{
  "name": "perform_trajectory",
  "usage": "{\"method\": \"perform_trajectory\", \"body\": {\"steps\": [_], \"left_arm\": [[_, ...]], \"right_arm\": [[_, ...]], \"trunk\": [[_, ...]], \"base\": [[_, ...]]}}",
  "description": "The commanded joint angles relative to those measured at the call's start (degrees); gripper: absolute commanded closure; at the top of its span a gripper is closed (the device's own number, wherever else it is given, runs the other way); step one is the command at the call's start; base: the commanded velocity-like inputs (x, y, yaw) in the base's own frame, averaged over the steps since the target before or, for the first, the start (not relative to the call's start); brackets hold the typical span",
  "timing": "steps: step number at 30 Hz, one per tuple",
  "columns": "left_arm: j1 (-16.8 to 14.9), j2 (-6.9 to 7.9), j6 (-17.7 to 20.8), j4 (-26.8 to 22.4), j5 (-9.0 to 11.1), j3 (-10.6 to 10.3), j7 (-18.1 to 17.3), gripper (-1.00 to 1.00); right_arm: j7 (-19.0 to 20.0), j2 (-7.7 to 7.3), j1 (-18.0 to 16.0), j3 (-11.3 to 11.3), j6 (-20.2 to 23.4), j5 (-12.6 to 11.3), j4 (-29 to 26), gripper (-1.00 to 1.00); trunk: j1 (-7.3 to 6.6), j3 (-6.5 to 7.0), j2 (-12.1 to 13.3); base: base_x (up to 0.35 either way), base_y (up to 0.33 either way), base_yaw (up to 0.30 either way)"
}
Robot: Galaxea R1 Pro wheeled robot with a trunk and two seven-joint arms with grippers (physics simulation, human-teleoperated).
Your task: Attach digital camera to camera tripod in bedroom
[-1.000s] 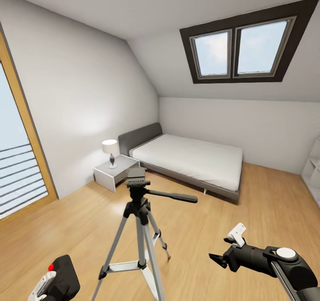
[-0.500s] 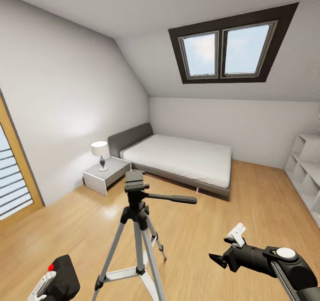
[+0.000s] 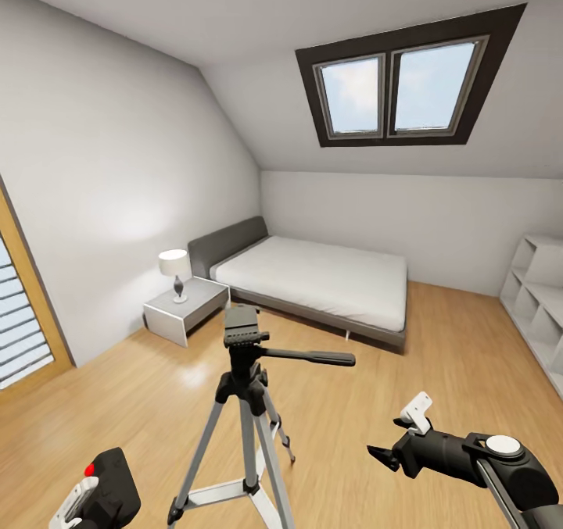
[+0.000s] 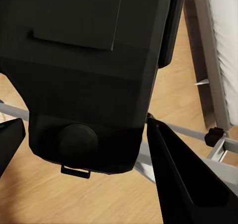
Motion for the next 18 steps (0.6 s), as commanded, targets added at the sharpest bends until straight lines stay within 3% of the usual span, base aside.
{"method": "perform_trajectory", "body": {"steps": [1, 9, 18], "left_arm": [[0.05, 0.00, 0.31, -0.12, 0.47, 0.10, 0.18, 1.00], [0.05, 0.00, 0.38, -0.12, 0.47, 0.10, 0.18, 1.00], [0.05, 0.03, 0.59, -0.12, 0.54, 0.10, 0.18, 1.00]], "right_arm": [[0.46, -0.01, -0.05, 0.04, 0.10, 0.60, -0.04, -1.00], [0.41, 0.01, -0.05, 0.09, 0.16, 0.60, -0.04, -1.00], [0.40, -0.06, -0.05, 0.02, 0.12, 0.60, -0.04, -1.00]], "trunk": [[0.03, -0.01, -0.04], [0.03, -0.01, -0.04], [0.03, -0.01, -0.04]], "base": [[0.004, 0.004, -0.049], [-0.009, 0.001, -0.026], [-0.151, 0.036, -0.003]]}}
